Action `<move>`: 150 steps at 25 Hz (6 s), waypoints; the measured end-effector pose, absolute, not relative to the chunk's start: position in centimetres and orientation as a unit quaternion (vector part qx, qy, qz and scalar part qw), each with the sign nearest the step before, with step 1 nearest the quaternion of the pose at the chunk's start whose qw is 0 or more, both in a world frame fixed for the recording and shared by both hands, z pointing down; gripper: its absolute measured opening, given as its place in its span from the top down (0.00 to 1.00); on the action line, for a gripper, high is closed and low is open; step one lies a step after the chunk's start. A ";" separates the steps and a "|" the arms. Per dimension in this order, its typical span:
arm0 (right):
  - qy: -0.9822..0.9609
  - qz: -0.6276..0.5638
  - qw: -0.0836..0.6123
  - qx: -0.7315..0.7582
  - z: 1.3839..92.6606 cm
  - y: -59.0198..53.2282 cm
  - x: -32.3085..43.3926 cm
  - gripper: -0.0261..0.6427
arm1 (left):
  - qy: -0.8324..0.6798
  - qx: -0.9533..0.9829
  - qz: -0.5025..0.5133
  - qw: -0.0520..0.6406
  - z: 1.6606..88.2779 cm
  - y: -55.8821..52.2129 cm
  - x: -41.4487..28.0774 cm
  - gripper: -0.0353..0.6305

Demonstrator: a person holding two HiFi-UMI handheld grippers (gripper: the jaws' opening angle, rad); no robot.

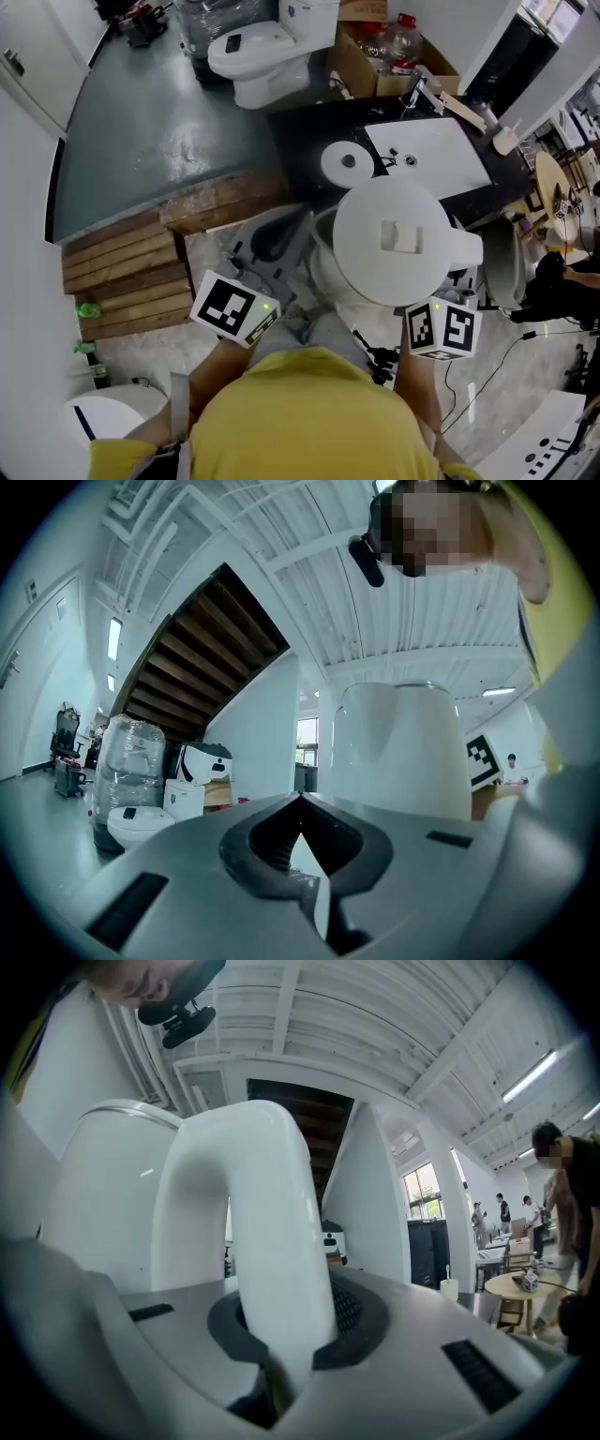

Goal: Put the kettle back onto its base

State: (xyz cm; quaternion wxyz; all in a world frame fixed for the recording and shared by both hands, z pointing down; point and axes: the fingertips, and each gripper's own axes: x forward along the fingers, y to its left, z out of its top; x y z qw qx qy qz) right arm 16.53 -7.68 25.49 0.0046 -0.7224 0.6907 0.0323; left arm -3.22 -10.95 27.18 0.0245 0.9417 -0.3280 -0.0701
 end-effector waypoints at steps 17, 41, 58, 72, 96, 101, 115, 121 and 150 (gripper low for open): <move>0.714 0.047 0.009 -0.698 24.9 -16.9 19.7 0.89 | -0.349 0.933 -0.080 0.025 26.6 -18.0 0.4 0.93; 0.756 0.043 0.028 -0.653 27.3 -29.1 23.3 0.89 | -0.406 0.912 -0.061 0.018 29.0 -26.8 4.4 0.93; 0.762 0.045 0.032 -0.645 30.0 -34.5 24.0 0.89 | -0.420 0.906 -0.044 0.033 31.2 -31.8 5.3 0.93; 0.767 0.046 0.015 -0.639 32.8 -37.3 23.7 0.89 | -0.431 0.901 -0.032 0.048 33.8 -34.4 5.1 0.93; 0.766 0.014 0.001 -0.643 37.8 -39.9 24.1 0.89 | -0.435 0.897 -0.014 0.081 37.6 -37.2 5.6 0.93; 0.767 0.010 0.002 -0.642 37.9 -39.9 24.1 0.89 | -0.440 0.894 -0.008 0.088 38.4 -37.2 5.5 0.93; 0.740 -0.006 -0.034 -0.671 38.7 -38.3 25.1 0.69 | -0.487 0.868 0.012 0.095 39.4 -37.5 5.0 0.93; 0.719 -0.020 -0.048 -0.693 38.7 -35.9 25.2 0.67 | -0.490 0.866 0.010 0.096 39.2 -37.2 4.6 0.93; 0.754 0.007 -0.013 -0.657 29.2 -21.9 16.5 0.94 | -0.418 0.906 -0.013 0.068 31.5 -25.5 3.3 0.93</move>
